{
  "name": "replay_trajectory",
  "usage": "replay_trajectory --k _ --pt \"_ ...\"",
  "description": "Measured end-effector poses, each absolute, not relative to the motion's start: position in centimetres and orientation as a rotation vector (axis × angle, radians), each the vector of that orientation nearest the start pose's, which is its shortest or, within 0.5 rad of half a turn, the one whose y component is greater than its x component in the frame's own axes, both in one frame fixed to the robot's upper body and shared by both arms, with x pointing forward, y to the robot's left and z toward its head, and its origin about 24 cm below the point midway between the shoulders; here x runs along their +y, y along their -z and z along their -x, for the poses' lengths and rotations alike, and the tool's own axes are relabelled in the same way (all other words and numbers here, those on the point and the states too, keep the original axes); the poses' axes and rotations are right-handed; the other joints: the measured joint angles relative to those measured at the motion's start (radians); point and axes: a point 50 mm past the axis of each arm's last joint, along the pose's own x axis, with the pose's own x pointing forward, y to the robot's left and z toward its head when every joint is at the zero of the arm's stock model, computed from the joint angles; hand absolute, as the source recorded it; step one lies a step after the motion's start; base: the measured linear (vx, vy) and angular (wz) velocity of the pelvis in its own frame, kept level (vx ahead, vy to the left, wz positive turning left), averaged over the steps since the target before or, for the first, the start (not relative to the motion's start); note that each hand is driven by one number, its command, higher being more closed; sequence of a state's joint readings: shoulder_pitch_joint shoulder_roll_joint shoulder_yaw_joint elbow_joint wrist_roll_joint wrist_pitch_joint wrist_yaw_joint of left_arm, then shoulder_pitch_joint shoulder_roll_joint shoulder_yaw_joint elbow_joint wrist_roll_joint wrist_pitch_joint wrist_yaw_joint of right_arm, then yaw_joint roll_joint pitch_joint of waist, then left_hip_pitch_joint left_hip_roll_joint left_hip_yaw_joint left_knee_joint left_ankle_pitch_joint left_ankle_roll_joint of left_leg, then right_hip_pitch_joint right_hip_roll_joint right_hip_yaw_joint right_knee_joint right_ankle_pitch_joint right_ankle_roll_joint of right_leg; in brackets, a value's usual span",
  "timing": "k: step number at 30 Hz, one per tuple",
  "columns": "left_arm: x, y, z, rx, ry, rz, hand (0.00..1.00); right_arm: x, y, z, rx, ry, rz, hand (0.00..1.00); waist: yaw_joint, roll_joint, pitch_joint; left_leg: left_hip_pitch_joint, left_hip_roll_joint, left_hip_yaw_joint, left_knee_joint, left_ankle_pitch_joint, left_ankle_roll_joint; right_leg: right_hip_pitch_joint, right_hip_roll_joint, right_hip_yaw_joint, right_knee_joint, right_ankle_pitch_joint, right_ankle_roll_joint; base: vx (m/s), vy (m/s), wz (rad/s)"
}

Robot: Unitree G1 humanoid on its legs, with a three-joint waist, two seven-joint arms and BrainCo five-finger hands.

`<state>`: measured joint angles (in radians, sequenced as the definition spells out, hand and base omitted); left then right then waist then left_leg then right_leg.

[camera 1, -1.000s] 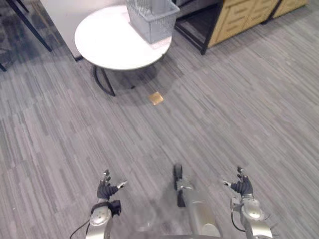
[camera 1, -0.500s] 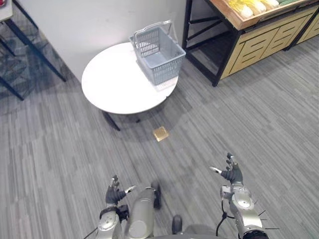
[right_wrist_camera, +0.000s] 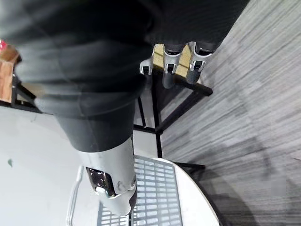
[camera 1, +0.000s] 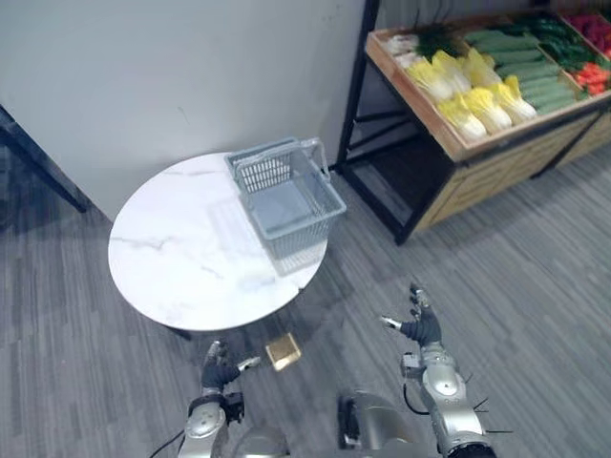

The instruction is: Pick vegetable in the basket

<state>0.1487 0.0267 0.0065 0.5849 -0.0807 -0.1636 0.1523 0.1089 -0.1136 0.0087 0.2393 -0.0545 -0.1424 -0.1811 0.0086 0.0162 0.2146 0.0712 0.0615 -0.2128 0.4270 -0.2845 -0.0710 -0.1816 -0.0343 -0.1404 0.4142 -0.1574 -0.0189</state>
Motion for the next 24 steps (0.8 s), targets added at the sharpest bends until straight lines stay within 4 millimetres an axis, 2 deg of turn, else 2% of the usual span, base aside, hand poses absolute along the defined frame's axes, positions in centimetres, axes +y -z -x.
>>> replay_trajectory --k 1,2,3,4,6,8,9,10,11,14,16,19,24 --pt "17.1 9.8 -16.8 0.557 -0.238 0.03 0.0 -19.0 1.4 -21.7 0.162 0.186 0.192 0.0 0.004 0.018 0.001 -0.076 0.022 0.04 0.211 0.048 -0.054 0.09 0.018 -0.033 -0.06 -0.005 -0.009 0.42 -0.262 1.23" --pt "17.1 9.7 -16.7 0.552 -0.239 0.032 0.0 -18.8 1.3 -21.6 0.156 0.182 0.188 0.0 0.012 0.018 0.002 -0.118 0.046 0.074 0.304 0.046 -0.06 0.14 0.026 -0.032 -0.094 -0.009 -0.015 0.38 -0.2 0.7" --pt "17.1 9.6 -16.4 0.547 -0.243 0.033 0.0 -18.5 1.0 -21.7 0.137 0.184 0.179 0.0 0.031 0.015 0.002 -0.165 0.087 0.164 0.421 0.035 -0.044 0.217 0.04 -0.035 -0.145 -0.011 -0.02 0.32 -0.154 0.17" --pt "17.1 9.6 -16.3 0.547 -0.245 0.034 0.0 -18.4 0.8 -21.8 0.125 0.185 0.177 0.0 0.041 0.012 -0.003 -0.198 0.109 0.219 0.449 0.025 -0.028 0.251 0.042 -0.04 -0.17 -0.011 -0.021 0.28 -0.145 0.01" --pt "17.1 9.8 -15.6 0.564 -0.245 0.034 0.0 -18.0 0.1 -22.2 0.094 0.179 0.165 0.0 0.051 0.005 -0.016 -0.251 0.133 0.289 0.373 0.012 -0.005 0.288 0.035 -0.035 -0.213 -0.015 -0.027 0.21 -0.071 -0.15" --pt "17.1 9.9 -15.4 0.573 -0.243 0.032 0.0 -18.0 0.0 -22.3 0.088 0.18 0.167 0.0 0.063 0.018 -0.021 -0.27 0.126 0.296 0.123 0.026 -0.004 0.305 0.03 -0.017 -0.231 -0.015 -0.026 0.27 0.037 -0.28" --pt "17.2 10.0 -15.4 0.575 -0.243 0.028 0.0 -18.1 0.2 -22.3 0.098 0.181 0.168 0.0 0.058 0.025 -0.025 -0.262 0.111 0.288 0.002 0.076 -0.001 0.314 0.031 -0.017 -0.231 -0.02 -0.019 0.25 0.15 -0.22" --pt "17.2 10.2 -15.1 0.589 -0.232 0.02 0.0 -18.6 0.5 -22.2 0.111 0.192 0.19 0.0 0.061 0.045 -0.04 -0.238 0.094 0.234 -0.116 0.216 -0.05 0.323 0.043 0.009 -0.223 -0.043 0.015 0.21 0.133 -0.16" --pt "17.5 10.3 -15.0 0.596 -0.23 0.011 0.0 -18.5 0.7 -22.4 0.122 0.189 0.194 0.0 0.061 0.028 -0.042 -0.227 0.083 0.236 -0.123 0.22 -0.062 0.33 0.036 0.018 -0.225 -0.052 0.025 0.21 0.123 -0.18" --pt "18.4 10.9 -14.3 0.635 -0.224 -0.027 0.0 -18.2 0.6 -22.6 0.113 0.174 0.241 0.0 0.059 -0.026 -0.052 -0.176 0.038 0.249 -0.221 0.249 -0.04 0.33 -0.016 0.041 -0.227 -0.053 0.03 0.13 0.08 0.0" --pt "18.9 11.3 -13.8 0.66 -0.227 -0.044 0.0 -18.1 0.3 -23.1 0.096 0.162 0.279 0.0 0.059 -0.031 -0.055 -0.148 0.019 0.256 -0.274 0.272 -0.034 0.326 -0.031 0.064 -0.228 -0.047 0.039 0.06 0.08 0.04" --pt "19.7 11.5 -13.5 0.676 -0.23 -0.075 0.0 -17.6 -0.7 -24.9 0.041 0.116 0.417 0.0 0.059 -0.029 -0.057 -0.127 0.0 0.257 -0.36 0.321 -0.024 0.312 -0.044 0.088 -0.243 -0.036 0.057 -0.01 0.057 0.0" --pt "20.4 11.5 -13.2 0.686 -0.203 -0.14 0.0 -17.0 -3.6 -28.5 -0.111 0.064 0.707 0.0 0.059 -0.028 -0.057 -0.097 -0.013 0.251 -0.524 0.427 -0.005 0.275 -0.049 0.093 -0.26 -0.026 0.071 -0.1 0.041 0.02"
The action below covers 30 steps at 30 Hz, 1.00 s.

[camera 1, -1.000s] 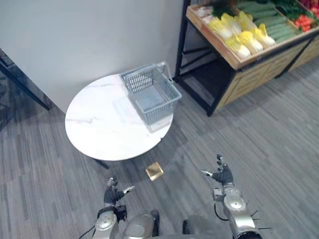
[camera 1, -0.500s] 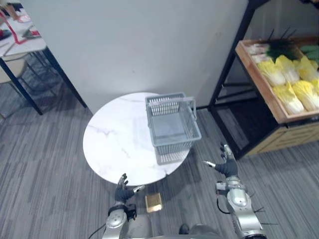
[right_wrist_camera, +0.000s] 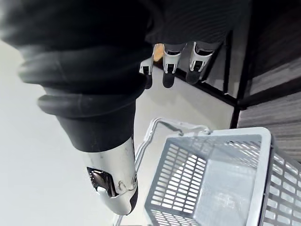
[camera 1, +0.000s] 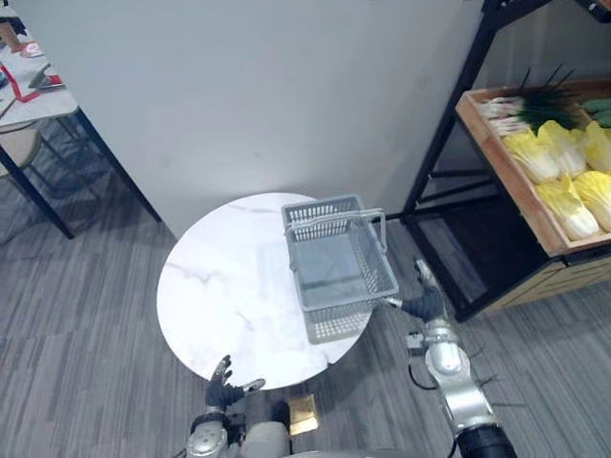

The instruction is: Pick vegetable in the basket

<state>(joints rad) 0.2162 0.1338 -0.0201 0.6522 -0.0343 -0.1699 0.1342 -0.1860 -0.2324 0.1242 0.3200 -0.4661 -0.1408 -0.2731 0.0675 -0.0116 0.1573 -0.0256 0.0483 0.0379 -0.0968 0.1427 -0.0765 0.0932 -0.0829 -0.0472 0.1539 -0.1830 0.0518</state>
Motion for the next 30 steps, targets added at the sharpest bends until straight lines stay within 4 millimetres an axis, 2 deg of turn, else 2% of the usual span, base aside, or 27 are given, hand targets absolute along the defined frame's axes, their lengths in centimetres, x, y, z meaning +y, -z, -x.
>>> replay_trajectory --k 4,7,10,11,12,13,14,15,16,18,22,26,30 --pt "20.2 11.7 -13.0 0.694 -0.187 -0.148 0.0 -16.3 -4.6 -30.5 -0.155 0.025 0.835 0.0 0.004 0.007 0.004 -0.019 -0.004 -0.009 -0.006 0.004 0.006 -0.012 0.0 0.008 -0.015 0.001 0.005 -0.13 0.039 0.01" --pt "20.3 11.7 -12.7 0.696 -0.193 -0.147 0.0 -15.4 -6.1 -32.2 -0.213 -0.02 0.933 0.0 0.006 0.031 0.018 -0.051 -0.016 -0.053 -0.007 0.004 0.009 -0.04 0.003 0.009 -0.022 -0.004 0.017 -0.14 0.052 0.05" --pt "20.5 11.6 -13.0 0.684 -0.211 -0.15 0.0 -16.4 -8.5 -34.3 -0.256 0.022 1.007 0.0 0.015 0.051 0.035 -0.124 -0.023 -0.085 -0.006 0.003 0.009 -0.086 0.01 0.019 -0.053 0.002 0.025 -0.06 0.052 0.17" --pt "20.6 11.5 -13.0 0.682 -0.226 -0.146 0.0 -17.1 -9.4 -35.0 -0.266 0.045 1.035 0.0 0.032 0.049 0.047 -0.142 -0.029 -0.095 -0.006 0.003 0.009 -0.1 0.01 0.019 -0.06 0.012 0.028 -0.01 0.05 0.18" --pt "20.7 11.6 -13.0 0.683 -0.231 -0.144 0.0 -17.3 -9.7 -35.3 -0.267 0.053 1.047 0.0 0.034 0.047 0.052 -0.151 -0.03 -0.099 -0.006 0.005 0.011 -0.1 0.01 0.019 -0.063 0.017 0.029 0.06 0.02 0.29" --pt "20.8 11.6 -12.8 0.687 -0.239 -0.139 0.0 -17.6 -10.7 -36.1 -0.281 0.056 1.09 0.0 0.04 0.051 0.064 -0.163 -0.034 -0.11 -0.006 0.042 0.034 -0.102 0.012 0.02 -0.07 0.038 0.024 0.07 0.011 0.28" --pt "20.9 11.6 -12.9 0.685 -0.245 -0.136 0.0 -17.6 -11.2 -36.4 -0.29 0.058 1.101 0.0 0.046 0.049 0.072 -0.164 -0.037 -0.111 -0.006 0.048 0.031 -0.103 0.009 0.019 -0.069 0.042 0.028 0.1 0.018 0.24" --pt "21.2 11.3 -13.3 0.667 -0.264 -0.131 0.0 -17.5 -12.8 -37.1 -0.33 0.06 1.134 0.0 0.062 0.045 0.079 -0.185 -0.04 -0.114 0.0 0.056 0.033 -0.118 0.008 0.02 -0.07 0.048 0.027 0.08 0.016 0.09" --pt "21.3 11.2 -13.4 0.657 -0.267 -0.129 0.0 -17.3 -13.6 -37.5 -0.351 0.063 1.142 0.0 0.064 0.045 0.084 -0.193 -0.042 -0.119 0.0 0.059 0.033 -0.119 0.007 0.017 -0.073 0.049 0.027 0.13 -0.003 0.11" --pt "21.6 11.0 -13.6 0.638 -0.279 -0.118 0.0 -16.7 -16.5 -38.6 -0.42 0.079 1.168 0.0 0.071 0.046 0.113 -0.199 -0.048 -0.123 0.001 0.071 0.027 -0.121 0.003 0.015 -0.073 0.05 0.026 0.1 -0.017 0.12" --pt "22.2 10.7 -13.9 0.61 -0.322 -0.091 0.0 -17.3 -20.0 -39.9 -0.461 0.117 1.267 0.0 0.088 0.048 0.131 -0.232 -0.048 -0.147 0.0 0.075 0.022 -0.153 0.008 -0.002 -0.069 0.049 0.025 0.02 -0.022 0.13" --pt "22.3 10.4 -14.5 0.585 -0.333 -0.064 0.0 -18.5 -20.8 -40.2 -0.44 0.148 1.29 0.0 0.102 0.052 0.152 -0.256 -0.045 -0.164 -0.002 0.077 0.021 -0.175 0.012 -0.01 -0.066 0.048 0.023 -0.04 -0.013 0.08" --pt "22.4 10.2 -15.4 0.561 -0.346 -0.035 0.0 -21.5 -18.7 -40.5 -0.266 0.178 1.309 0.0 0.117 0.06 0.169 -0.296 -0.043 -0.185 -0.002 0.082 0.018 -0.203 0.015 -0.031 -0.059 0.047 0.022 -0.01 -0.004 0.12"
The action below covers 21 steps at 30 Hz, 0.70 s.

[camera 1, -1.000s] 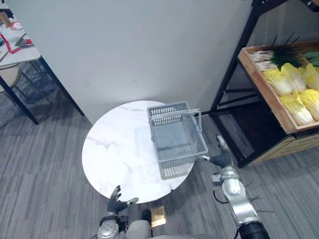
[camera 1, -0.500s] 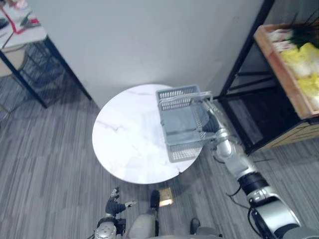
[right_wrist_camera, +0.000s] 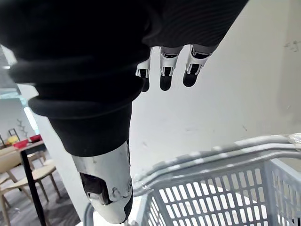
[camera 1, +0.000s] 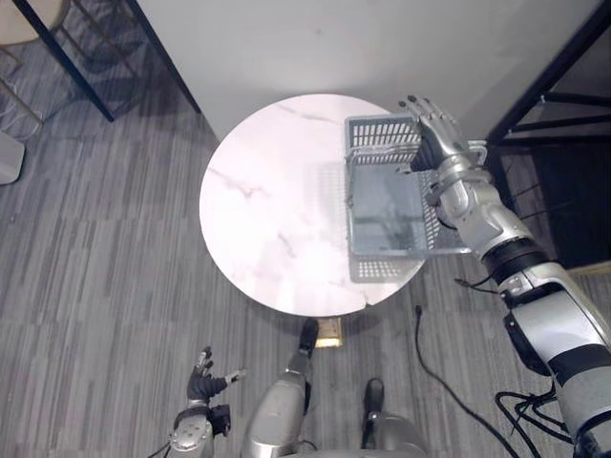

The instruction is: Pick vegetable in the basket

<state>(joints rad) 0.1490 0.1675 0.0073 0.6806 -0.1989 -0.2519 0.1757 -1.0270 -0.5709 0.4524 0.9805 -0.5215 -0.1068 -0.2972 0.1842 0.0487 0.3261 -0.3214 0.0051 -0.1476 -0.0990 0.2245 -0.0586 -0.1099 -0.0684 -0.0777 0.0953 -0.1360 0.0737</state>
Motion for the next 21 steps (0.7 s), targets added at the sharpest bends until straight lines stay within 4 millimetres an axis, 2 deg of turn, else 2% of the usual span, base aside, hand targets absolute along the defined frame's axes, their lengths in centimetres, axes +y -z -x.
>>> replay_trajectory --k 1,2,3,5,9,16,19,21 --pt "22.4 10.1 -15.5 0.559 -0.348 -0.031 0.0 -21.6 -19.5 -40.6 -0.284 0.189 1.312 1.0 -0.002 0.0 0.012 0.0 -0.001 -0.004 0.002 0.005 -0.005 0.0 0.0 -0.003 0.003 0.0 -0.001 0.04 -0.011 0.1" --pt "22.4 10.0 -15.7 0.554 -0.346 -0.032 0.0 -22.0 -20.3 -40.9 -0.259 0.192 1.321 1.0 -0.001 0.0 0.019 0.0 -0.002 -0.005 0.002 0.005 -0.004 0.0 -0.001 -0.004 0.005 -0.002 -0.002 0.02 -0.01 0.12" --pt "22.3 9.9 -16.0 0.543 -0.341 -0.031 0.0 -23.1 -20.2 -40.8 -0.211 0.201 1.333 1.0 0.005 0.001 0.019 0.0 -0.005 -0.014 0.002 0.005 -0.004 0.0 -0.001 -0.008 0.006 -0.006 -0.003 0.0 -0.009 0.15" --pt "22.4 9.8 -16.1 0.537 -0.34 -0.031 0.0 -23.8 -20.4 -40.7 -0.188 0.221 1.336 1.0 0.009 0.0 0.02 0.0 -0.007 -0.021 0.002 0.005 -0.004 0.0 -0.001 -0.009 0.008 -0.008 -0.005 0.01 -0.008 0.14" --pt "22.3 9.8 -16.1 0.539 -0.336 -0.032 0.0 -24.6 -20.2 -40.5 -0.162 0.233 1.285 1.0 0.016 -0.001 0.021 0.002 -0.005 -0.021 0.002 0.008 -0.007 0.0 0.001 -0.008 0.012 -0.013 -0.012 0.01 -0.003 0.01" --pt "22.0 9.9 -16.1 0.545 -0.323 -0.035 0.0 -24.9 -17.8 -39.3 -0.16 0.215 1.199 1.0 -0.004 -0.001 0.021 0.018 0.0 -0.01 0.002 0.007 -0.007 0.002 0.002 0.005 0.026 -0.018 -0.017 0.0 -0.008 -0.05" --pt "22.0 9.9 -16.1 0.548 -0.321 -0.038 0.0 -24.9 -15.6 -38.1 -0.154 0.188 1.153 1.0 -0.006 -0.003 0.022 0.04 0.006 0.011 0.0 0.007 -0.008 0.01 0.003 0.026 0.033 -0.018 -0.017 -0.02 -0.007 -0.19" --pt "22.0 9.9 -16.1 0.551 -0.317 -0.05 0.0 -25.1 -14.1 -36.8 -0.152 0.194 1.085 1.0 -0.021 -0.004 0.022 0.057 0.009 0.016 -0.005 0.005 -0.009 0.022 0.005 0.029 0.032 -0.018 -0.017 -0.05 -0.017 -0.08"
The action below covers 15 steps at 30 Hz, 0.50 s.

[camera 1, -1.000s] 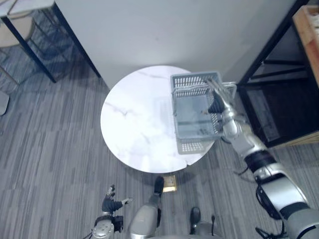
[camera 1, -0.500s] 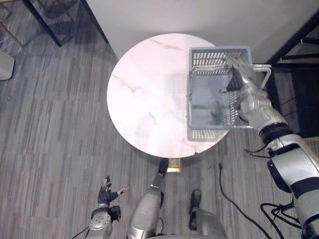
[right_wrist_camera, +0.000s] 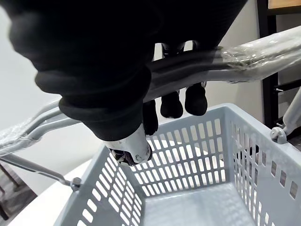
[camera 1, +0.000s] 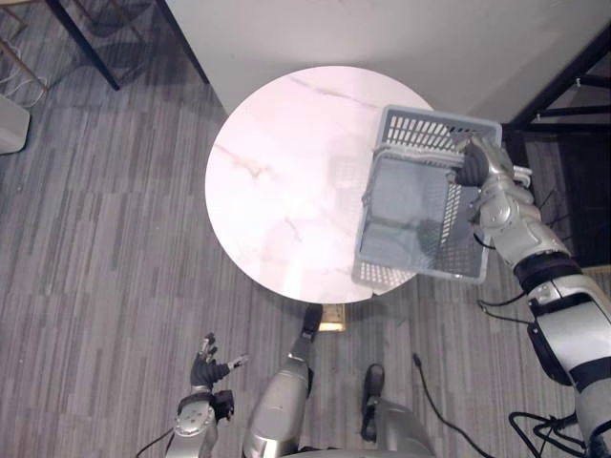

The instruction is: Pick vegetable in the basket

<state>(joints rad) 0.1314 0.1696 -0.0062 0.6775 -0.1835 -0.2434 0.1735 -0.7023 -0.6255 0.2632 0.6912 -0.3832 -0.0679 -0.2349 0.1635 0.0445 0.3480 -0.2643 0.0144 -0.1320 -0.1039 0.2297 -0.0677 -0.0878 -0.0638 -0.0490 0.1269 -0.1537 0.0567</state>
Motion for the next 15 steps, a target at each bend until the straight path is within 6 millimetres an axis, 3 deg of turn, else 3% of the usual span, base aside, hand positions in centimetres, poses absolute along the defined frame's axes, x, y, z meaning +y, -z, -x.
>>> replay_trajectory --k 3,8,11,15 --pt "22.3 10.2 -15.7 0.572 -0.333 -0.051 0.0 -24.7 -12.3 -35.0 -0.157 0.216 0.929 1.0 -0.04 -0.005 -0.001 0.003 0.005 -0.002 0.005 0.0 0.0 0.013 0.006 0.001 -0.018 0.005 0.008 -0.05 -0.014 -0.01" --pt "22.7 10.2 -15.5 0.585 -0.36 -0.048 0.0 -24.4 -9.2 -31.3 -0.133 0.257 0.675 1.0 -0.062 -0.02 -0.003 0.03 0.003 0.028 0.006 -0.004 -0.001 0.033 -0.002 0.031 -0.026 0.013 0.018 0.0 -0.003 -0.17" --pt "23.9 9.7 -14.8 0.567 -0.409 -0.04 0.0 -23.8 -8.1 -28.6 -0.14 0.278 0.554 1.0 -0.08 -0.048 -0.019 0.055 0.003 0.061 0.006 -0.015 0.0 0.043 -0.006 0.063 -0.026 0.015 0.022 0.03 -0.002 -0.3" --pt "25.0 9.7 -13.4 0.577 -0.457 -0.041 0.0 -24.6 -6.9 -25.6 -0.134 0.335 0.435 1.0 -0.096 -0.086 -0.066 0.097 0.006 0.12 0.007 -0.035 0.005 0.056 -0.009 0.122 -0.027 0.018 0.028 0.01 -0.005 -0.4"
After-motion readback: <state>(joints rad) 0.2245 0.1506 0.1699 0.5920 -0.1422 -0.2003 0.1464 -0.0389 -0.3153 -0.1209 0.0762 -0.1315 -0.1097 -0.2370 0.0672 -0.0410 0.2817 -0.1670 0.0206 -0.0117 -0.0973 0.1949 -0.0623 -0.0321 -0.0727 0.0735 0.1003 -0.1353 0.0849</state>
